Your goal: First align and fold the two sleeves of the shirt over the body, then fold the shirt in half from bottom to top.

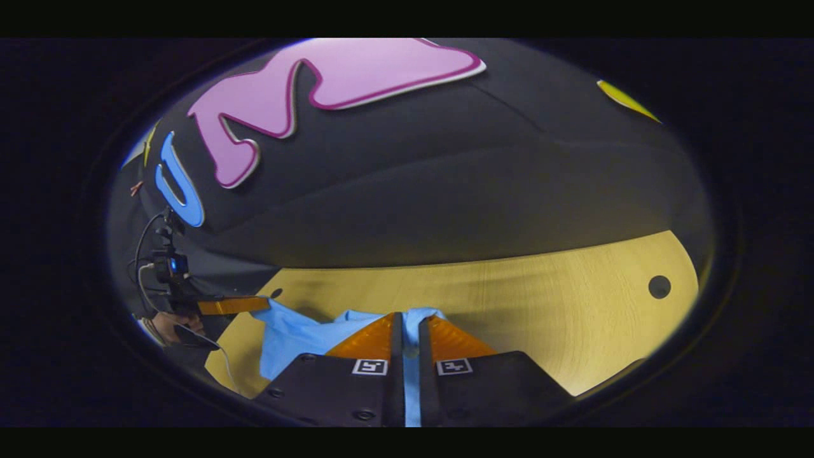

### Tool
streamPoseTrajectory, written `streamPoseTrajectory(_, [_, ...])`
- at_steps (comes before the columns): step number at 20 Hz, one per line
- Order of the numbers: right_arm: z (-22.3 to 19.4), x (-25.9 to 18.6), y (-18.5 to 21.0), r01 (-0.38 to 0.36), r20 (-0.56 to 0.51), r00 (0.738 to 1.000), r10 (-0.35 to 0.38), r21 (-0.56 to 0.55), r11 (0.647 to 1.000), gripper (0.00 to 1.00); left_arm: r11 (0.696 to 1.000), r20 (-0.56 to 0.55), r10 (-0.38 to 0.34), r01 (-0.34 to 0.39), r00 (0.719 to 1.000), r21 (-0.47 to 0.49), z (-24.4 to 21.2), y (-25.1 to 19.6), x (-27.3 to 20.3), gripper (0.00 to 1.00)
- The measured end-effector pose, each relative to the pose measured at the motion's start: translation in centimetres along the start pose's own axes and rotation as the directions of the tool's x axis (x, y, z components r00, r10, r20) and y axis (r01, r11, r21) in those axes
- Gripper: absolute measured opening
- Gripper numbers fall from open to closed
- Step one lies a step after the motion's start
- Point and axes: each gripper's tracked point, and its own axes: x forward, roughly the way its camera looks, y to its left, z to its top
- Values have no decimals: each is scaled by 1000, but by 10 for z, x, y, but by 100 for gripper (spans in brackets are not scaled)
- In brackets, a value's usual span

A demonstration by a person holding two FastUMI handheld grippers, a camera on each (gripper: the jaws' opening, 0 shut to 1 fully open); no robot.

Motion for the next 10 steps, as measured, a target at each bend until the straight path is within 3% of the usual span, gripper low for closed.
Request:
streamPoseTrajectory(3, [-26,22,-31,93,-42,995,-96,-57,994,7,991,-90,128,-124,988,54,-31,26,34,6])
streamPoseTrajectory(4, [-33,26,-34,101,-59,993,-106,-72,992,22,984,-107,172,-166,979,68,-36,33,34,6])
streamPoseTrajectory(5, [-38,24,-35,109,-81,990,-116,-80,991,24,981,-109,192,-186,975,61,-36,32,31,7])
streamPoseTrajectory(6, [-43,22,-38,116,-101,987,-125,-85,990,35,981,-97,195,-192,976,41,-30,28,27,16])
streamPoseTrajectory(7, [-44,18,-38,118,-103,986,-127,-90,989,49,985,-82,175,-175,981,14,-23,19,21,19])
streamPoseTrajectory(8, [-44,13,-38,119,-105,986,-129,-97,988,62,989,-78,144,-146,986,-11,-19,7,16,33])
streamPoseTrajectory(10, [-40,-1,-36,129,-103,985,-142,-118,985,89,990,-74,139,-139,988,-6,-12,-5,-7,75])
